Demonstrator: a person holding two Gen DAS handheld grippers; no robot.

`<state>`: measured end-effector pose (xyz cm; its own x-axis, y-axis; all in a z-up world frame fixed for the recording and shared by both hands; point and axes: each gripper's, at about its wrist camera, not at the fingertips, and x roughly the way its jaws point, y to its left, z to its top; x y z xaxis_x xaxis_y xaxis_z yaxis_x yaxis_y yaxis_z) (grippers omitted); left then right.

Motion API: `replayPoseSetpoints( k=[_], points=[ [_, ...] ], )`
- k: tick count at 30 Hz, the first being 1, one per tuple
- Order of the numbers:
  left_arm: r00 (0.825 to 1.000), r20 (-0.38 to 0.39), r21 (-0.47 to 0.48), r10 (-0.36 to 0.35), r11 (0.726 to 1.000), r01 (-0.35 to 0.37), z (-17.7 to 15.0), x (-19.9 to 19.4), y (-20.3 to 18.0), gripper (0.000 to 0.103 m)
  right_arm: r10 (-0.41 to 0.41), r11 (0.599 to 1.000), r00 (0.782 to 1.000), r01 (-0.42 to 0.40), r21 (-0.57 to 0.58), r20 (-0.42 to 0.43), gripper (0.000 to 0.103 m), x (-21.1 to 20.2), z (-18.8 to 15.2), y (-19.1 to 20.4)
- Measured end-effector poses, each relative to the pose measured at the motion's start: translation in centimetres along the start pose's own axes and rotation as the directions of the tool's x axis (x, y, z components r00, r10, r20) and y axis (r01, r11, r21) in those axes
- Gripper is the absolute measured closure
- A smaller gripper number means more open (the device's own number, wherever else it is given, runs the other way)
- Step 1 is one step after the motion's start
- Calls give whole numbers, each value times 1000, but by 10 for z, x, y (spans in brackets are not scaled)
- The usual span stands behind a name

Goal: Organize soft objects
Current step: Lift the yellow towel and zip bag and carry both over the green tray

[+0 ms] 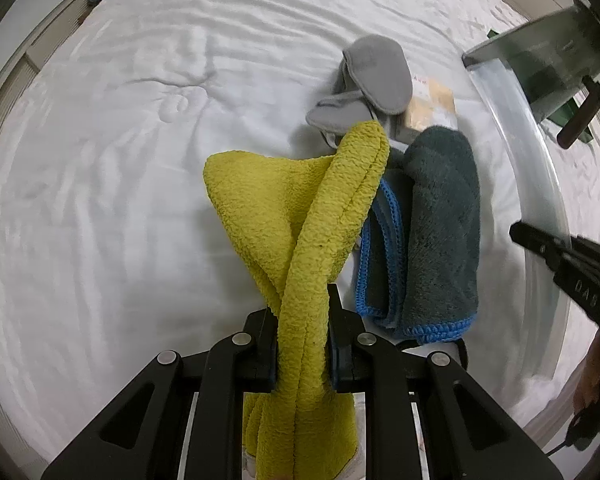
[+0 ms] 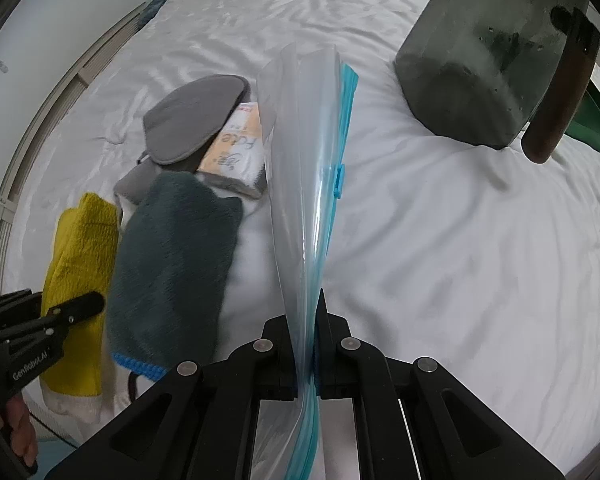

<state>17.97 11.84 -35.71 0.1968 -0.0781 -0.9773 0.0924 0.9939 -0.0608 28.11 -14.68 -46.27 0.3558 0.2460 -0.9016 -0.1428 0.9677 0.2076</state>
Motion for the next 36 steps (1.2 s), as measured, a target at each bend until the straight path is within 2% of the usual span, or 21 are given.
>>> replayPoseSetpoints(
  k=[9,13,21,28,36],
  points=[
    [1000,14,-6,-15,1000,15,3,-47,10,88,9,999,999,-11,-33,-46,99,-34,-12,10],
    [999,28,0,-23,1000,23,-11,-45,-3,88,9,998,997,-14,-61,-70,99,-53,-18,13],
    [997,40,49,-67,997,65,-11,-53,-23,88,-26,995,991,13,-103,-131,99,-86,-39,8],
    [994,20,103,-111,989,108,-15,-63,-40,88,-77,995,980,65,-69,-185,99,-112,-57,-13],
    [988,18,160,-156,975,151,-13,-72,-72,88,-119,993,974,122,3,-194,99,-144,-65,-41]
  ],
)
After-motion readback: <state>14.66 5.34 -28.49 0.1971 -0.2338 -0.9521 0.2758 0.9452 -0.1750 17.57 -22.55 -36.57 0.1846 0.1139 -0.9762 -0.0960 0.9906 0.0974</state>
